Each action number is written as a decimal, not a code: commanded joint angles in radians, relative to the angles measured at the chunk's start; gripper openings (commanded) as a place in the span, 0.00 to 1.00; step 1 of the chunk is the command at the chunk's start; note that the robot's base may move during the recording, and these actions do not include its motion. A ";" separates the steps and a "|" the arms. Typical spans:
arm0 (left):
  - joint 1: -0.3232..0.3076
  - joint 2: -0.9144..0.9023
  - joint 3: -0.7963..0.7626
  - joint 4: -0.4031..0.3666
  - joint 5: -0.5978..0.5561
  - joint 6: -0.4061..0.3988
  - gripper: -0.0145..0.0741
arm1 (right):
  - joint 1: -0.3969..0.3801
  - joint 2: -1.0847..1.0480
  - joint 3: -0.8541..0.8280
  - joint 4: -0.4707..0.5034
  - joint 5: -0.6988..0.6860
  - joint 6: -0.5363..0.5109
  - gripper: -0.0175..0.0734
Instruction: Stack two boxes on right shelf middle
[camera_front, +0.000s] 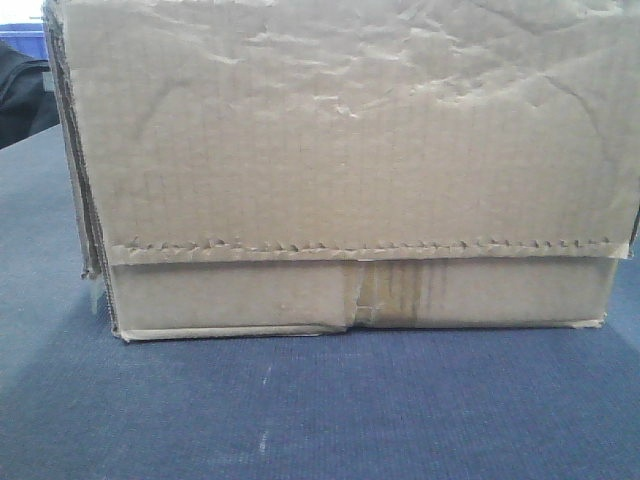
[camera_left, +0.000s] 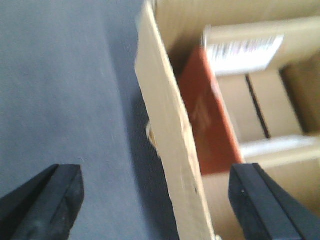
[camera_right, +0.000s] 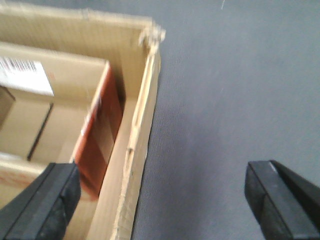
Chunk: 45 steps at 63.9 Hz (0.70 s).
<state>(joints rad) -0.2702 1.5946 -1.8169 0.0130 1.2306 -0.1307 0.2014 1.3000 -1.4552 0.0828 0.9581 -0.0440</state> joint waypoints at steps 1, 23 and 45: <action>-0.007 0.018 0.034 -0.019 -0.010 0.005 0.71 | 0.002 0.043 -0.011 0.023 0.005 -0.025 0.82; -0.042 0.121 0.068 -0.037 -0.010 0.005 0.71 | 0.002 0.234 -0.011 0.064 -0.001 -0.062 0.82; -0.045 0.185 0.068 -0.013 -0.010 -0.001 0.66 | 0.002 0.329 -0.011 0.064 -0.001 -0.062 0.82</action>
<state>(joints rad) -0.3134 1.7771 -1.7489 0.0000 1.2265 -0.1302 0.2036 1.6224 -1.4567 0.1480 0.9633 -0.0992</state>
